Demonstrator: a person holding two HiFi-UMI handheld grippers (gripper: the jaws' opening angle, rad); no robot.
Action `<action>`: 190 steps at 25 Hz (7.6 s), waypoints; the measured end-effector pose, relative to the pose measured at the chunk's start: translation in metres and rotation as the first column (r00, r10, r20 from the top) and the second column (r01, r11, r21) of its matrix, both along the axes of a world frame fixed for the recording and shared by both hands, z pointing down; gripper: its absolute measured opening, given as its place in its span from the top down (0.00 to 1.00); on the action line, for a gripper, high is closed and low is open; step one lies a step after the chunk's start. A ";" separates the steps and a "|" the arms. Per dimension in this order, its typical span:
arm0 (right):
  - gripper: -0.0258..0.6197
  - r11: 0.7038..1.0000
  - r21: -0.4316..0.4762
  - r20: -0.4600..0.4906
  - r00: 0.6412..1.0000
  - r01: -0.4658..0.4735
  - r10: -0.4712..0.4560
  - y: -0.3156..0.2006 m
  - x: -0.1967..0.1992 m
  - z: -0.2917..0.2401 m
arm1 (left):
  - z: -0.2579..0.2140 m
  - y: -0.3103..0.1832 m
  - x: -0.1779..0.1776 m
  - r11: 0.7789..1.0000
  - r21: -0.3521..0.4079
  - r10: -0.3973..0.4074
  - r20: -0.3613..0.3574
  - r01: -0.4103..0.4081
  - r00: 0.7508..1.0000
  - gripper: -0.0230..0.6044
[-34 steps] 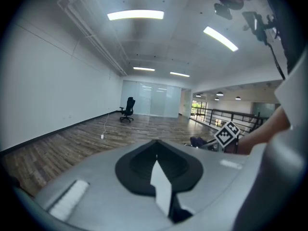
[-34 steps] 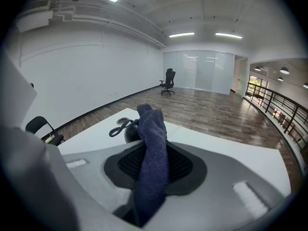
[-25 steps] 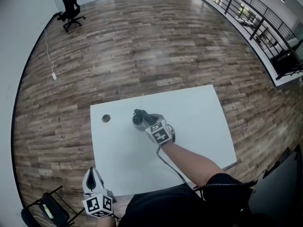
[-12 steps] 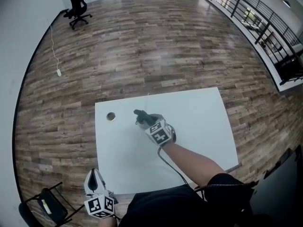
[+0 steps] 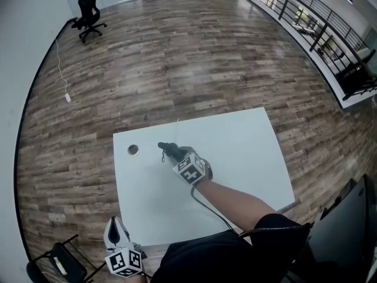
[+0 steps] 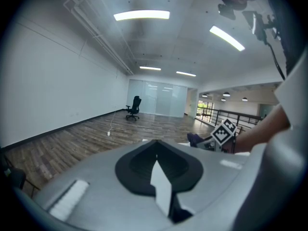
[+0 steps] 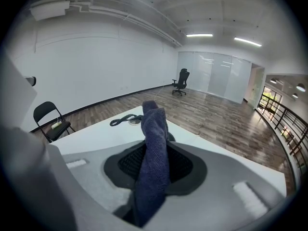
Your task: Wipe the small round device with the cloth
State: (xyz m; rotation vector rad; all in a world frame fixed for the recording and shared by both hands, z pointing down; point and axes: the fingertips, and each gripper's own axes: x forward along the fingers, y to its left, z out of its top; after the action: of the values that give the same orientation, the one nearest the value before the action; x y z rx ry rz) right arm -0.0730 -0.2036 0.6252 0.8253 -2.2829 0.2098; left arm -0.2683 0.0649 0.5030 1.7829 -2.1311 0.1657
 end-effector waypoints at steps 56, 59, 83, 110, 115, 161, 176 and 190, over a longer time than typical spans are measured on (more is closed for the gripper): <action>0.80 0.994 0.000 0.007 0.993 -0.114 0.114 -0.023 0.055 0.003 | 0.007 -0.065 0.038 0.983 -0.006 0.183 0.006 -0.183 0.983 0.95; 0.80 0.995 -0.005 0.007 0.995 -0.095 0.095 -0.019 0.046 0.001 | 0.009 -0.062 0.038 0.984 -0.012 0.177 0.001 -0.177 0.984 0.95; 0.80 1.000 -0.016 -0.032 0.999 -0.017 0.017 0.009 0.017 0.002 | 0.015 -0.042 0.017 0.989 -0.013 0.147 -0.013 -0.148 0.989 0.95; 0.80 0.980 -0.032 0.068 0.978 -0.197 0.199 -0.003 0.059 -0.006 | -0.005 -0.059 0.017 0.981 0.028 0.190 0.015 -0.190 0.982 0.95; 0.80 0.971 -0.024 0.062 0.969 -0.237 0.238 -0.026 0.063 -0.006 | -0.008 -0.057 0.009 0.982 0.018 0.187 0.028 -0.187 0.982 0.95; 0.80 0.974 -0.185 -0.080 0.989 -0.134 0.121 0.044 0.044 0.064 | -0.002 -0.044 -0.013 0.986 -0.003 0.166 0.022 -0.166 0.986 0.95; 0.80 0.969 -0.034 0.100 0.964 -0.244 0.246 0.073 0.120 -0.023 | -0.014 -0.103 0.088 0.921 0.086 0.379 0.019 -0.379 0.925 0.95; 0.80 0.965 0.090 0.163 0.959 -0.247 0.231 0.116 0.194 -0.089 | -0.027 -0.124 0.167 0.867 0.137 0.475 0.064 -0.479 0.878 0.95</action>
State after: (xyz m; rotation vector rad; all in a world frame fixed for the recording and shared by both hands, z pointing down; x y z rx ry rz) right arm 0.1206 -0.0871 0.5361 1.1812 -2.3471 0.2663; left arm -0.1010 -0.0594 0.4762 2.3865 -1.7117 0.1581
